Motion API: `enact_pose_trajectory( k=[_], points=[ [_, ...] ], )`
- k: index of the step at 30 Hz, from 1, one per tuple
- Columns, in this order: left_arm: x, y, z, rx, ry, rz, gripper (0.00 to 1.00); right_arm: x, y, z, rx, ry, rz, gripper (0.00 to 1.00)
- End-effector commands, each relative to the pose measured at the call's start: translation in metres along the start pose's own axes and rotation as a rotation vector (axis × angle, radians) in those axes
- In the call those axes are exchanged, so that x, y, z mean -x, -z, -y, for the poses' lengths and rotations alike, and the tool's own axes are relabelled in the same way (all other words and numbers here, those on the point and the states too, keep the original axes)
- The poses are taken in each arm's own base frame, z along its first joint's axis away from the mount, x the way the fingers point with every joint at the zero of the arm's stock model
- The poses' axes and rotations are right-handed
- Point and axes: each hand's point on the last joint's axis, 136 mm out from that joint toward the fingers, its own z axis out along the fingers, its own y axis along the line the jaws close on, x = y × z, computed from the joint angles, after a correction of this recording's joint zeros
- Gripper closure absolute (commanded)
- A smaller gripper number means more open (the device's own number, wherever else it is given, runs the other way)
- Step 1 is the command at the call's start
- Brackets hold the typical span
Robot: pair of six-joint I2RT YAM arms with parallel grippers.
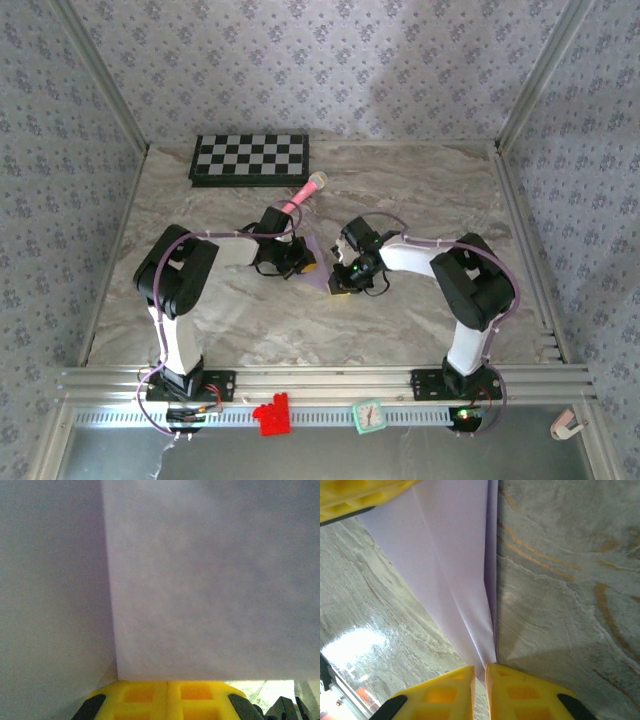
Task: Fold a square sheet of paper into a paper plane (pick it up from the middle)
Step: Fourth fold the wing at the center of the table.
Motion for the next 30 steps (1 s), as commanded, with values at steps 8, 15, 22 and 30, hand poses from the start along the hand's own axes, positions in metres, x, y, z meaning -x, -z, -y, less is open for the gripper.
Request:
enact_pose_trajectory(
  k=[8, 15, 22, 30],
  points=[
    [-0.002, -0.006, -0.064, 0.188, 0.129, 0.001, 0.98, -0.004, 0.023, -0.006, -0.021, 0.025, 0.047, 0.84],
    [-0.003, -0.004, -0.043, 0.117, 0.095, -0.016, 0.97, 0.047, 0.031, -0.036, 0.046, 0.067, 0.185, 0.89],
    [-0.002, -0.005, -0.039, 0.107, 0.095, -0.016, 0.97, 0.056, 0.012, -0.028, 0.020, 0.058, 0.157, 0.92],
    [0.002, -0.001, -0.021, 0.059, 0.069, -0.006, 0.96, 0.039, -0.006, -0.008, -0.028, 0.036, 0.086, 0.92]
  ],
)
